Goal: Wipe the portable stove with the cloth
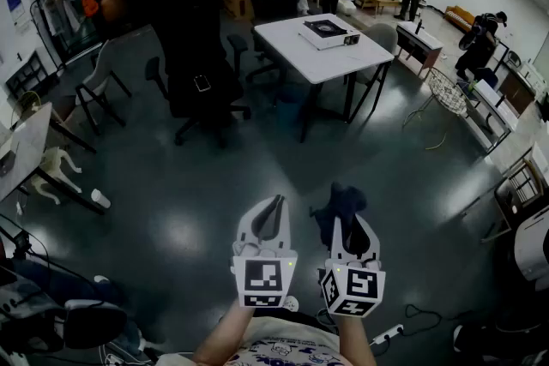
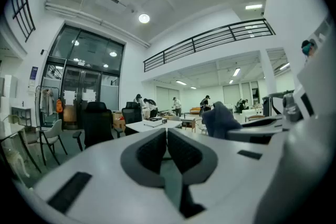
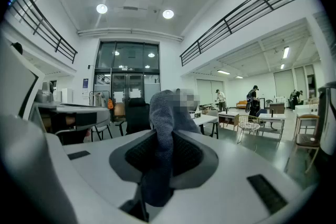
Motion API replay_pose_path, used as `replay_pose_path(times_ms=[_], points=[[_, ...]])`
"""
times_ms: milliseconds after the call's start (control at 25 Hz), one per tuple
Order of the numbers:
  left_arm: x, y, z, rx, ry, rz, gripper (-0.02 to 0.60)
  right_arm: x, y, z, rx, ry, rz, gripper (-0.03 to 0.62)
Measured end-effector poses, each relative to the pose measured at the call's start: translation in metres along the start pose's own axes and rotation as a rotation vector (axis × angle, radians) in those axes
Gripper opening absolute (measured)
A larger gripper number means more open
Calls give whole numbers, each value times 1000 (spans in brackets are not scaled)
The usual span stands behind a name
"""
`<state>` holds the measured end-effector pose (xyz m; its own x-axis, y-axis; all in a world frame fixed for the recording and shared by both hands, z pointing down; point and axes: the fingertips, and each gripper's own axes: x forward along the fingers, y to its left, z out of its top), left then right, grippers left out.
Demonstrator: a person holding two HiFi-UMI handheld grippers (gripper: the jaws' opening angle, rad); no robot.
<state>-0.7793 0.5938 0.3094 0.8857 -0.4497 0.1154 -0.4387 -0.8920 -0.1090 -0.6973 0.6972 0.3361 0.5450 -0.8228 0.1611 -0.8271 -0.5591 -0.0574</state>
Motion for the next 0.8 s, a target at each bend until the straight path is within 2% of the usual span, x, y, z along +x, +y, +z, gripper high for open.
replay_pose_path(times_ms=[520,800], points=[[8,-6,-1,-15,5,-16,21,2,-9,-1,42,-5,-7,91],[21,2,-10,-23,27,-16,21,20,-11,-9,54,25,-6,91]])
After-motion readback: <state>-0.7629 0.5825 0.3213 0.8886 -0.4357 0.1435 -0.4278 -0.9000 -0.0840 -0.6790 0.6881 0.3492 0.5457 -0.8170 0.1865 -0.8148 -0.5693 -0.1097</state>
